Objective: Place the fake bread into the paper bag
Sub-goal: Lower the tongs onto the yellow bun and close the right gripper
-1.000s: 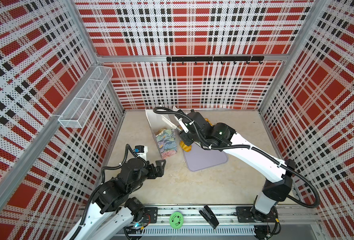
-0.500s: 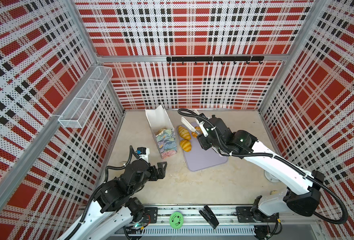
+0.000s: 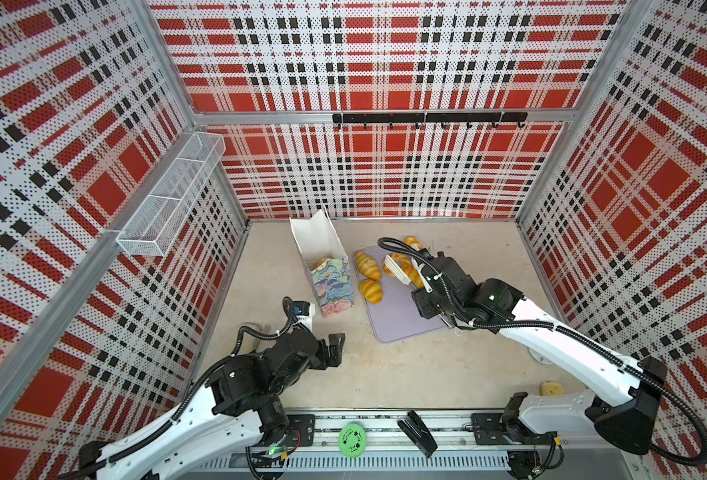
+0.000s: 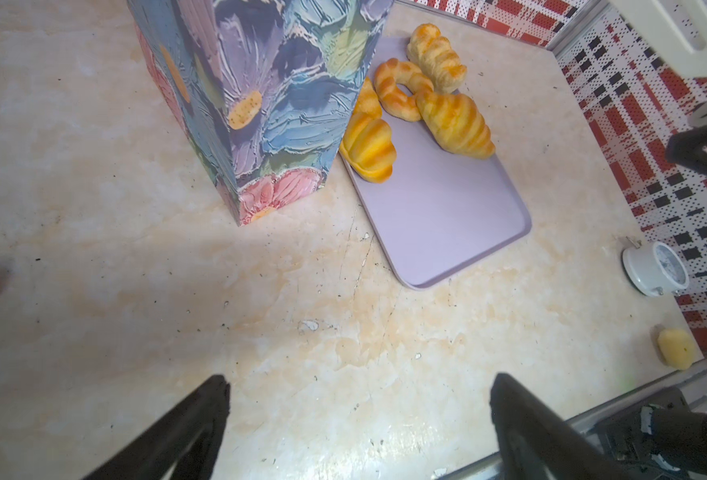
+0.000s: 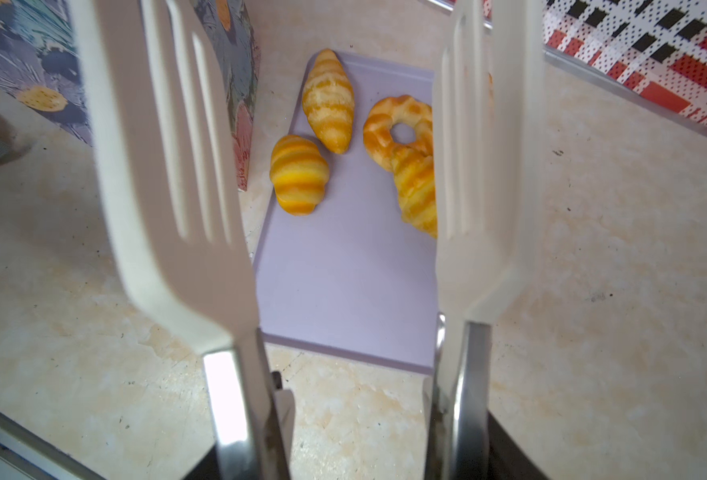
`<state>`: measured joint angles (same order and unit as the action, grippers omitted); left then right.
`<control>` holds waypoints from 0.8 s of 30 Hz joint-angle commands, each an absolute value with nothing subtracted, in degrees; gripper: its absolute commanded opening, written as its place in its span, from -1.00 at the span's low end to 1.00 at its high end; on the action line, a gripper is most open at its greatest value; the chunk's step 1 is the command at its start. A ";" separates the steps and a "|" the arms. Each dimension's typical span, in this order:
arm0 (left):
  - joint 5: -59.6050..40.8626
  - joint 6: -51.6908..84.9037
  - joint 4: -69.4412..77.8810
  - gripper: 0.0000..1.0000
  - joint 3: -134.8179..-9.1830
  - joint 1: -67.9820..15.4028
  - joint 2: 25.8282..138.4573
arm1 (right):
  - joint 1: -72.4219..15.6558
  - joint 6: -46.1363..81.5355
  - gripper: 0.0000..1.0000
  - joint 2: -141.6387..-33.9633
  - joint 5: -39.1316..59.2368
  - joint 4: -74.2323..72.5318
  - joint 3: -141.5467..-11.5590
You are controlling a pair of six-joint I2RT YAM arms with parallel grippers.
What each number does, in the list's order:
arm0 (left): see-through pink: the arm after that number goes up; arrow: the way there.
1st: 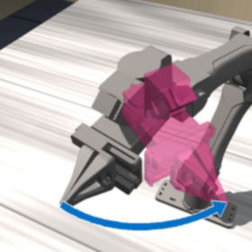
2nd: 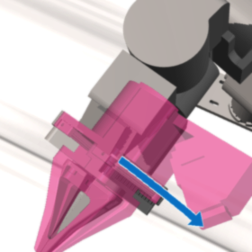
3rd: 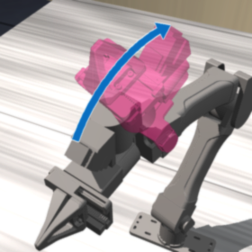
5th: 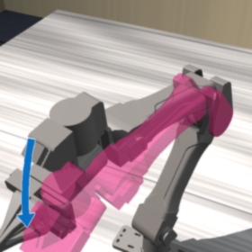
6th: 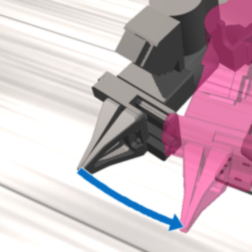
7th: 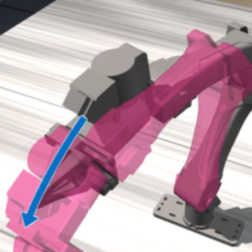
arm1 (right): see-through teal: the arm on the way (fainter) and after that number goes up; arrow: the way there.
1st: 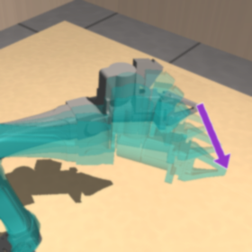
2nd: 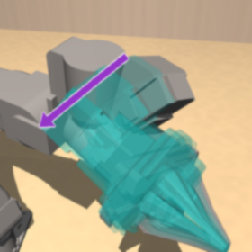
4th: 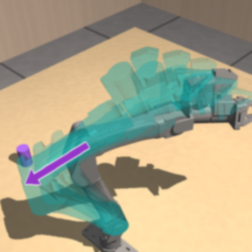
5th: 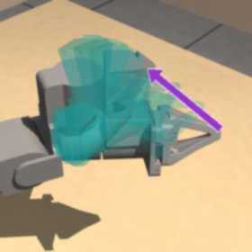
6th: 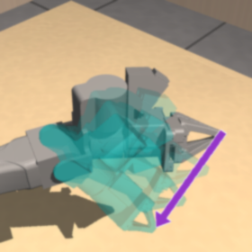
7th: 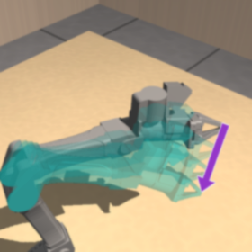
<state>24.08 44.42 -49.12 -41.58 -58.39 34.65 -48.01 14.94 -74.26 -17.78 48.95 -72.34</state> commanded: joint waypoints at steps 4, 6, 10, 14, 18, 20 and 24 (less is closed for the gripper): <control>29.82 49.20 -48.52 0.99 -39.17 -61.98 36.03 | -46.83 18.09 0.20 -72.46 -16.47 45.52 -68.19; 30.30 50.25 -48.34 0.99 -38.29 -62.39 35.95 | -46.70 18.41 0.20 -72.77 -16.13 45.37 -67.06; 30.23 51.37 -47.94 0.99 -37.03 -62.40 35.71 | -46.41 19.05 0.22 -73.63 -14.74 44.57 -65.03; 30.15 52.97 -47.99 0.99 -35.67 -62.49 35.44 | -46.32 19.68 0.22 -75.08 -13.53 43.67 -63.02; 30.10 54.38 -47.89 0.99 -34.39 -62.67 35.51 | -46.32 19.86 0.22 -76.38 -13.20 42.96 -61.49; 30.06 54.98 -47.74 0.99 -33.72 -62.67 35.49 | -46.29 19.95 0.23 -77.12 -13.16 42.50 -60.88; 29.76 55.96 -47.46 0.99 -32.48 -62.75 35.19 | -46.14 20.04 0.24 -78.64 -12.29 41.27 -60.01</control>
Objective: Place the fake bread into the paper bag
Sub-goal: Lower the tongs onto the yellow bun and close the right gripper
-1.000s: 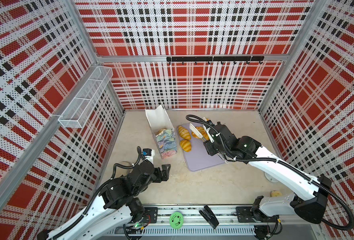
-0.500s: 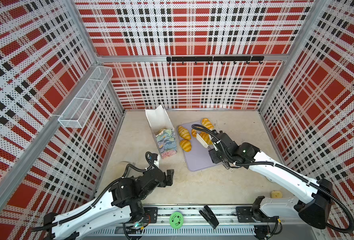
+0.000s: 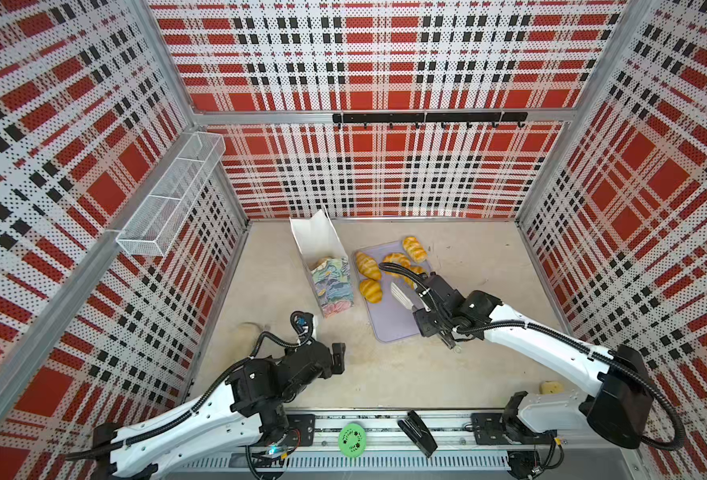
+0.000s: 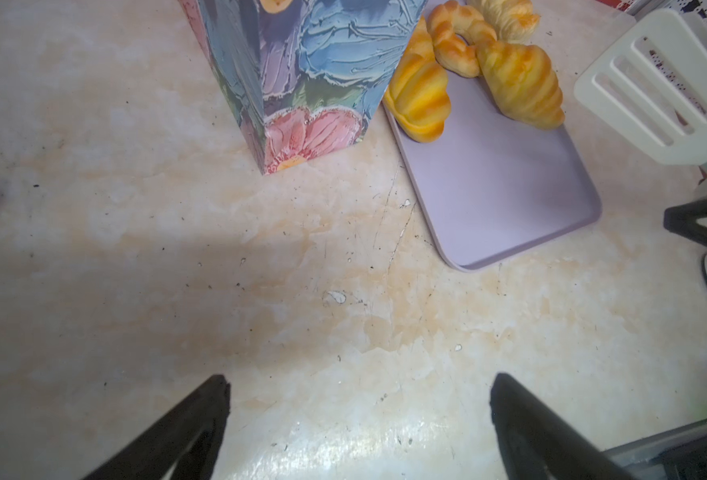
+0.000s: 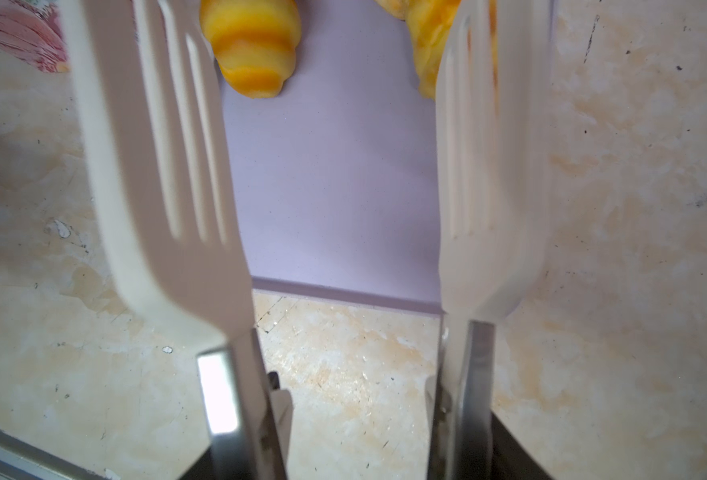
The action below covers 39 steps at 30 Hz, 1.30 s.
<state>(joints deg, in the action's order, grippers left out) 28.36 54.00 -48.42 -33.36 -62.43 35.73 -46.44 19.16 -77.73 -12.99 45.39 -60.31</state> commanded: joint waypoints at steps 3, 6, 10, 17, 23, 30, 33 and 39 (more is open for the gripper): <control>29.55 56.53 -47.13 0.99 -31.85 -62.75 35.12 | -46.14 19.91 0.24 -80.18 -12.11 40.63 -59.98; 29.59 57.03 -47.10 0.99 -31.36 -62.84 35.09 | -46.14 19.49 0.24 -82.13 -11.94 40.26 -60.28; 29.62 57.94 -47.11 0.99 -30.71 -62.84 34.89 | -46.14 18.68 0.27 -85.25 -11.97 40.11 -61.09; 29.44 58.69 -47.09 0.99 -30.13 -62.93 34.14 | -46.14 17.41 0.29 -90.75 -10.83 38.98 -63.33; 29.44 59.06 -47.10 0.99 -29.71 -62.93 33.67 | -46.08 17.05 0.30 -93.88 -9.58 37.73 -65.10; 29.27 59.13 -47.09 0.99 -29.29 -62.93 33.49 | -46.15 16.45 0.34 -97.09 -7.50 35.87 -67.27; 29.27 59.14 -47.11 0.99 -29.26 -62.85 33.18 | -46.01 16.43 0.35 -98.28 -6.81 35.43 -68.08; 29.33 59.39 -47.23 0.99 -28.85 -62.85 32.37 | -45.68 16.70 0.37 -100.36 -6.76 35.15 -69.02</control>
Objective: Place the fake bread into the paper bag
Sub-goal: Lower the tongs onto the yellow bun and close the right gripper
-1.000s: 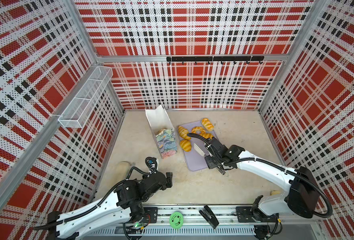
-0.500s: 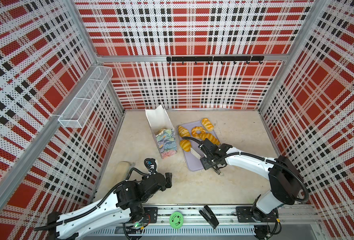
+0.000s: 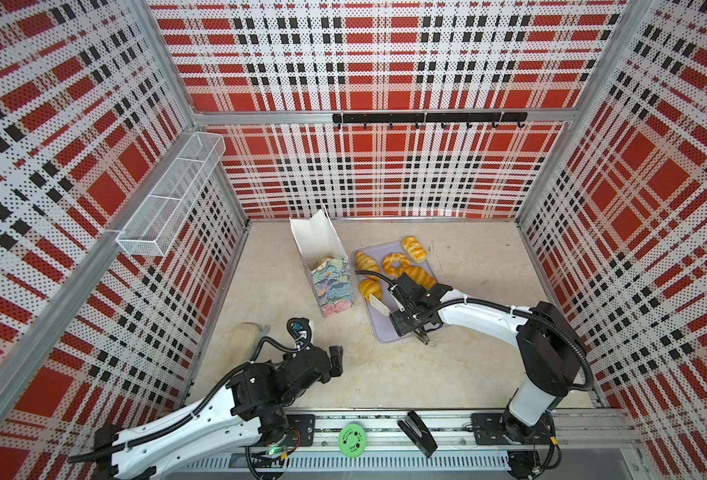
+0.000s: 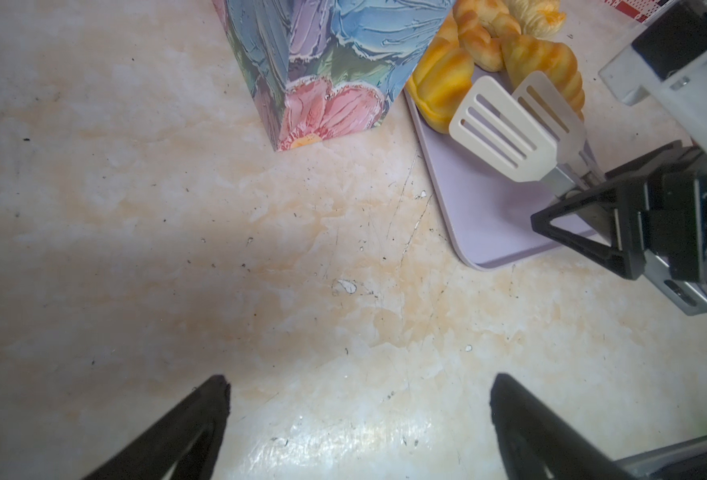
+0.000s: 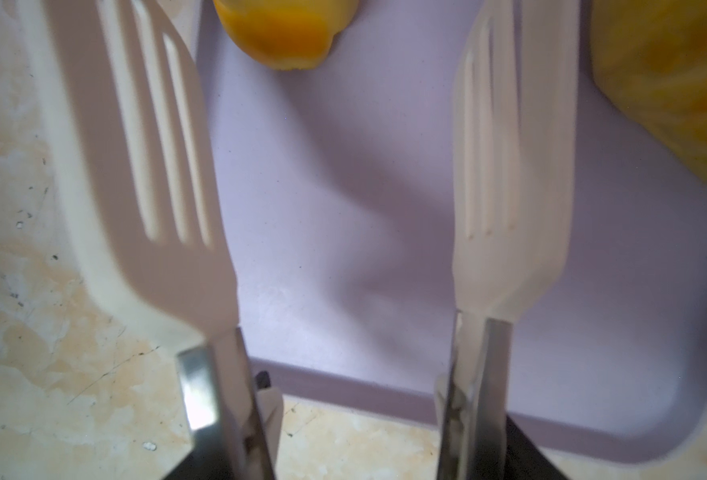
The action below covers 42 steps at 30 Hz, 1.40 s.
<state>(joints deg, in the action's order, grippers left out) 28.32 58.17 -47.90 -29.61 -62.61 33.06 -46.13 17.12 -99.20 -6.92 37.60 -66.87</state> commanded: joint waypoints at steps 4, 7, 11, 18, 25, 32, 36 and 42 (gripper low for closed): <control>29.36 59.50 -47.36 0.99 -28.74 -62.83 31.92 | -45.48 16.48 0.37 -101.50 -6.43 35.01 -69.86; 29.35 59.57 -47.36 0.99 -28.61 -62.84 31.82 | -45.52 16.33 0.38 -102.47 -6.15 35.06 -70.64; 29.27 59.59 -47.27 0.99 -28.47 -62.84 31.77 | -45.39 16.19 0.38 -103.76 -6.24 35.16 -71.62; 29.27 59.67 -47.30 0.99 -28.28 -62.84 31.79 | -45.25 15.82 0.38 -105.68 -6.15 35.07 -73.68; 29.20 59.76 -47.37 0.99 -28.12 -62.84 31.46 | -45.07 15.16 0.38 -107.40 -6.08 35.55 -75.30; 29.29 59.88 -47.35 0.99 -27.94 -62.85 31.20 | -44.56 15.16 0.38 -108.09 -6.26 35.68 -75.76; 29.28 59.92 -47.33 0.99 -27.90 -62.84 31.19 | -44.36 14.73 0.33 -108.60 -5.59 35.62 -76.22; 29.35 59.96 -47.37 0.99 -28.03 -62.84 31.10 | -44.31 14.19 0.17 -108.49 -4.84 35.68 -76.29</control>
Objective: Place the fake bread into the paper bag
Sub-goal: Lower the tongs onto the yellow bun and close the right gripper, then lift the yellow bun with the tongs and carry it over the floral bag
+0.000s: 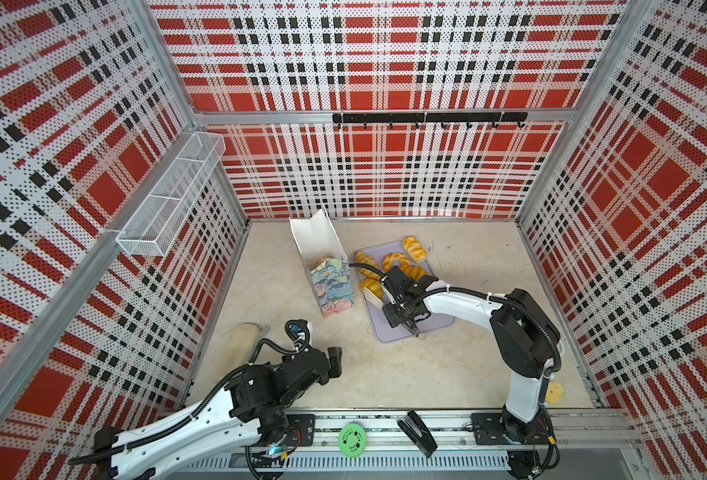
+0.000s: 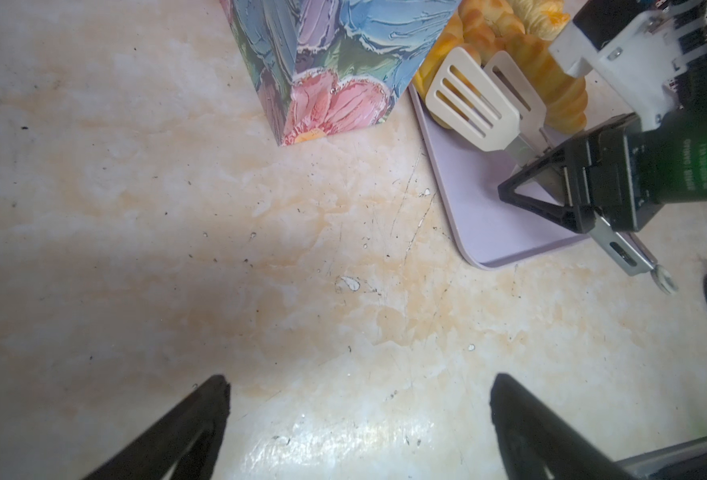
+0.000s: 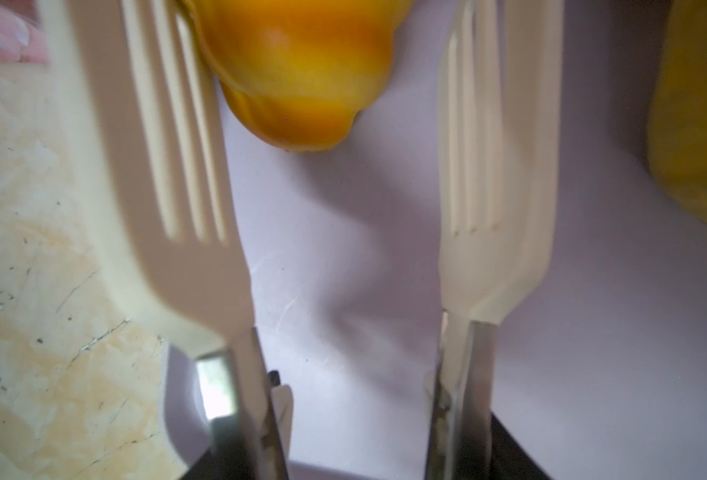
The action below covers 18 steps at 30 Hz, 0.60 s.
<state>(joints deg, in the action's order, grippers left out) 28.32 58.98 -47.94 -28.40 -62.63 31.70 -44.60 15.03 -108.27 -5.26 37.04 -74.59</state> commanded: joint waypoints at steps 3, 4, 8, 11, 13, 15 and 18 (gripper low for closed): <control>29.44 60.02 -47.36 0.99 -28.01 -62.86 31.00 | -44.15 14.15 0.07 -107.94 -4.59 35.73 -75.65; 29.39 60.01 -47.32 0.99 -28.07 -62.83 31.04 | -44.16 14.15 0.04 -107.69 -4.54 35.68 -75.48; 29.18 60.03 -47.42 0.99 -28.28 -62.85 30.97 | -43.98 14.24 -0.06 -106.56 -4.18 35.27 -74.28; 29.11 59.96 -47.46 0.99 -28.34 -62.88 31.10 | -44.18 14.25 -0.11 -105.67 -4.35 35.24 -73.55; 29.10 59.98 -47.46 0.99 -28.44 -62.93 31.11 | -44.20 14.32 -0.11 -104.81 -4.31 35.22 -72.98; 29.00 60.02 -47.46 0.99 -28.61 -62.93 31.12 | -44.17 14.41 -0.11 -104.04 -4.08 35.08 -72.28; 29.05 60.04 -47.46 0.99 -28.71 -63.12 31.45 | -44.18 14.43 -0.13 -102.76 -3.79 34.63 -71.00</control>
<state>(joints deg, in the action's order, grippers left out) 28.29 59.16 -47.94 -28.40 -62.72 31.51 -44.27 14.57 -106.28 -4.27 36.60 -72.01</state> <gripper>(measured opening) 0.993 0.442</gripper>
